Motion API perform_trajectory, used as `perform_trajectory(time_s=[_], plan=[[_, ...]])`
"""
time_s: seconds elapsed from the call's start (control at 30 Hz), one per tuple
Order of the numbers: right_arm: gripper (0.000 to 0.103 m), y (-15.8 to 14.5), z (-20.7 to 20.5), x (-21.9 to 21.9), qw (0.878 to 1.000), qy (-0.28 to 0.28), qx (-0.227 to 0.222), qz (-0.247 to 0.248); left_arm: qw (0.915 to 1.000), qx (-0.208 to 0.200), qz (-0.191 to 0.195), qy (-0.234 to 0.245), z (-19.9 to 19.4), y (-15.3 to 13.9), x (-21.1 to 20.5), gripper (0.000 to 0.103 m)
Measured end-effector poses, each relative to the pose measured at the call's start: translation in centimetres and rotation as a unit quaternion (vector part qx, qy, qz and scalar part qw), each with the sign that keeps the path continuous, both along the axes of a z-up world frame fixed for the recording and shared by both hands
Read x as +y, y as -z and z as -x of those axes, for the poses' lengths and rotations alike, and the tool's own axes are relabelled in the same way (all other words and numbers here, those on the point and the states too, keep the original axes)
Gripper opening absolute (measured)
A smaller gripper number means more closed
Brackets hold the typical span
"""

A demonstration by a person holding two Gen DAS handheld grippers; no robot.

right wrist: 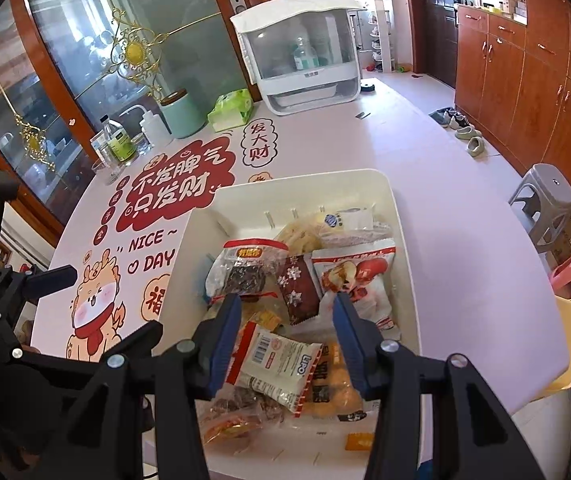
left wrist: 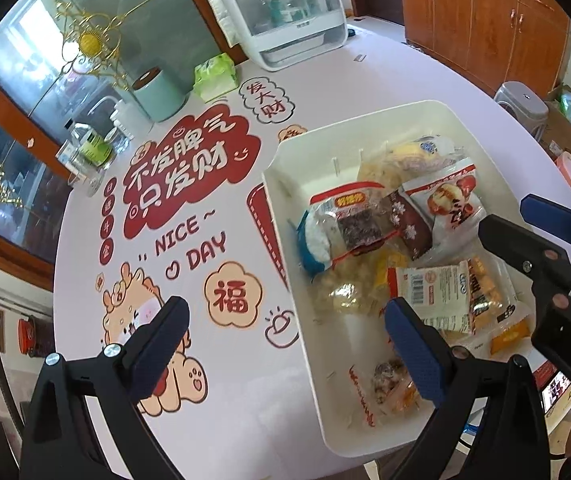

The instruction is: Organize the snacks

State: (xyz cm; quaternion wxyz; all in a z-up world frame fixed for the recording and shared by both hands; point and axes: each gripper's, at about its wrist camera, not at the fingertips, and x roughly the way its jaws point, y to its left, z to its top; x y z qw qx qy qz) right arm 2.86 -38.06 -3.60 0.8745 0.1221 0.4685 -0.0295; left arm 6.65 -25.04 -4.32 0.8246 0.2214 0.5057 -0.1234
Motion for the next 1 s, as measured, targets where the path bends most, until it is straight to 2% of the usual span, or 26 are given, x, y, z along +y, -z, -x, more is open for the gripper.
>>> perform_trajectory(time_s=[0.53,0.7,1.0], plan=[[0.048,0.3,1.5,3.8,0.999,-0.036,0.004,-0.011,0.9975,0.019,0.012,-0.066,2.4,1.0,5.8,0.098],[0.048,-0.5,1.9,4.8,0.999,-0.045,-0.007,-0.008,0.9950,0.017,0.029,-0.094,2.5,0.4,8.0,0.098],[0.048,-2.2,1.7,6.9,0.998,-0.058,-0.013,0.004,0.9916,0.011,0.058,-0.115,2.5,-0.6,10.5,0.098]])
